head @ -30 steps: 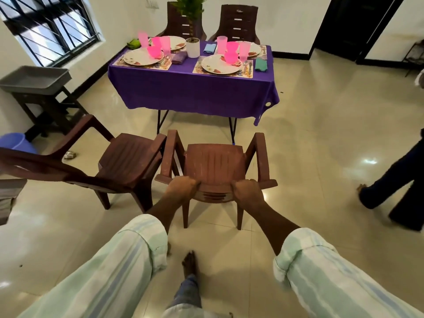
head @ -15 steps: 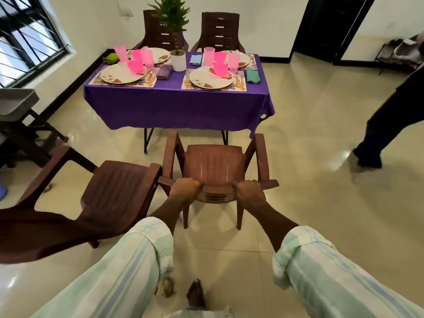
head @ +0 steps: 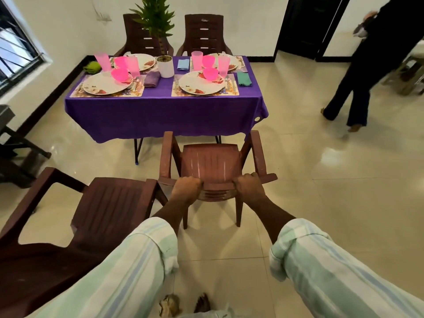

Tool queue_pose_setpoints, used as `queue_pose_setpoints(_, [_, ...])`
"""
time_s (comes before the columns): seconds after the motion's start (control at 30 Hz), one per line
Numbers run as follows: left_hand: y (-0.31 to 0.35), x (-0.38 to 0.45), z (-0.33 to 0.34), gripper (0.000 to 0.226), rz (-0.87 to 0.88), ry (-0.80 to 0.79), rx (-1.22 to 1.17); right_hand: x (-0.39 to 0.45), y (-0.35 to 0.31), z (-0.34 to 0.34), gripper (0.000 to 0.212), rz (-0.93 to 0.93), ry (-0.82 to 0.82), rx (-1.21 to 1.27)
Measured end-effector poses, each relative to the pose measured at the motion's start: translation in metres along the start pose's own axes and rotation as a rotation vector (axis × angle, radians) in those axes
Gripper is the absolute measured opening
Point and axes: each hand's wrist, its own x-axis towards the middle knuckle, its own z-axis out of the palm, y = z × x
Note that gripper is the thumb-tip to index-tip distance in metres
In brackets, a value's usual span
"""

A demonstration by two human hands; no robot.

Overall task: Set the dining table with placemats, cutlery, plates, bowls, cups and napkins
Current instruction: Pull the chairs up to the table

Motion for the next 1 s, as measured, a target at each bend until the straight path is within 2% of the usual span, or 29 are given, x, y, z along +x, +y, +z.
queue_pose_setpoints(0.17, [0.009, 0.0, -0.001, 0.014, -0.038, 0.014, 0.011, 0.002, 0.003, -0.003, 0.012, 0.05, -0.096, -0.045])
queue_pose_setpoints(0.23, [0.009, -0.001, 0.0, 0.017, -0.044, -0.001, -0.024, -0.001, -0.003, -0.004, 0.021, 0.111, -0.126, -0.037])
queue_pose_setpoints(0.33, [0.011, -0.013, 0.003, 0.049, -0.043, -0.023, -0.092, -0.006, -0.013, -0.01, 0.05, 0.23, -0.172, 0.022])
queue_pose_setpoints(0.43, [0.019, -0.032, -0.001, 0.082, -0.057, -0.083, -0.085, -0.018, -0.019, -0.011, 0.072, 0.232, -0.194, 0.082])
queue_pose_setpoints(0.53, [0.033, -0.055, -0.014, 0.084, -0.086, -0.076, -0.178, -0.041, -0.022, -0.016, 0.081, 0.187, -0.194, 0.095])
queue_pose_setpoints(0.6, [0.043, -0.076, -0.022, 0.076, -0.108, 0.019, -0.288, -0.056, -0.03, -0.02, 0.08, 0.189, -0.154, 0.152])
queue_pose_setpoints(0.67, [0.055, -0.103, -0.023, 0.064, -0.104, 0.115, -0.399, -0.076, -0.042, -0.023, 0.071, 0.193, -0.062, 0.249])
queue_pose_setpoints(0.8, [0.065, -0.161, -0.014, 0.042, -0.197, 0.216, -0.412, -0.124, -0.082, -0.028, 0.055, 0.144, 0.024, 0.278])
queue_pose_setpoints(0.87, [0.063, -0.192, -0.008, 0.04, -0.258, 0.224, -0.386, -0.147, -0.108, -0.03, 0.054, 0.117, -0.003, 0.288])
queue_pose_setpoints(1.0, [0.045, -0.256, 0.003, 0.052, -0.372, 0.236, -0.379, -0.177, -0.162, -0.023, 0.05, 0.035, -0.072, 0.34])
